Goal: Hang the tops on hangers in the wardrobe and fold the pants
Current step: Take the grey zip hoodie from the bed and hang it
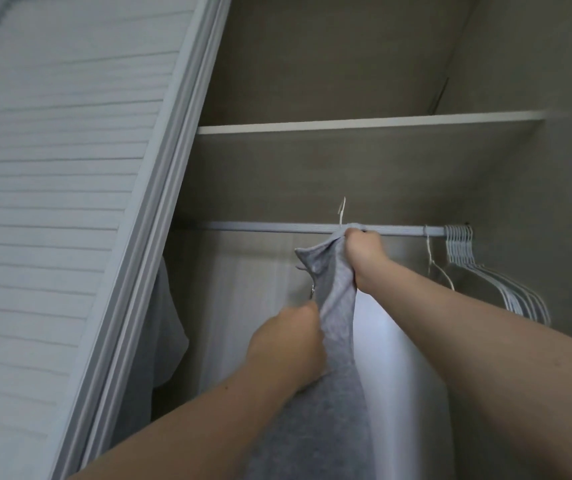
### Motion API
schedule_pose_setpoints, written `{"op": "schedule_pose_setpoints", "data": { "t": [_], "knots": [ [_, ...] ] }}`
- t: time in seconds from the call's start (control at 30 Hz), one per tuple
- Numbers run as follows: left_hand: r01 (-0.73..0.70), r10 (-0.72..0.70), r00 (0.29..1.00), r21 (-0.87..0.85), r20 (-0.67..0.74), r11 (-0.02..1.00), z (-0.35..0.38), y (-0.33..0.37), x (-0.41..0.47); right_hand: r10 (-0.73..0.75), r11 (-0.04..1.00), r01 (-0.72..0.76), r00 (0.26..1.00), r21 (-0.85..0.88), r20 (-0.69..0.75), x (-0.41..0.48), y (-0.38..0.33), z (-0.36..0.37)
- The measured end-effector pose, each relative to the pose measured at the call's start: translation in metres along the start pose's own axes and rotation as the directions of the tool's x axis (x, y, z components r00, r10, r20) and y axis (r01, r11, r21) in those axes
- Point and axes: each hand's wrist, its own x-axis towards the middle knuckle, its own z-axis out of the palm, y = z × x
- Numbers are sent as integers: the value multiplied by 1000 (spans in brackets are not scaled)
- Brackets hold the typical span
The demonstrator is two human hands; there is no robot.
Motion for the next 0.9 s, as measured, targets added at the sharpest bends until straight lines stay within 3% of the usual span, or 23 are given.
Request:
{"op": "schedule_pose_setpoints", "data": {
  "t": [0.3, 0.5, 0.7, 0.77, 0.9],
  "knots": [
    [-57, 59, 998, 107, -10, 993, 39, -22, 65, -76, 996, 71, 990, 47, 117, 70, 28, 26],
    [1, -10, 998, 122, 69, 993, 59, -47, 64, -90, 996, 86, 983, 28, 159, 82, 58, 39],
    [24, -66, 978, 205, 198, 978, 66, -65, 36, -30, 997, 54, 939, -61, 344, 54, 95, 50],
    [38, -88, 976, 238, 200, 970, 62, -75, 26, -4, 988, 70, 901, -137, 433, 43, 95, 49],
    [100, -144, 976, 250, 164, 963, 40, -103, 7, -22, 855, 299, 838, -424, 545, 23, 87, 57]
  ]
}}
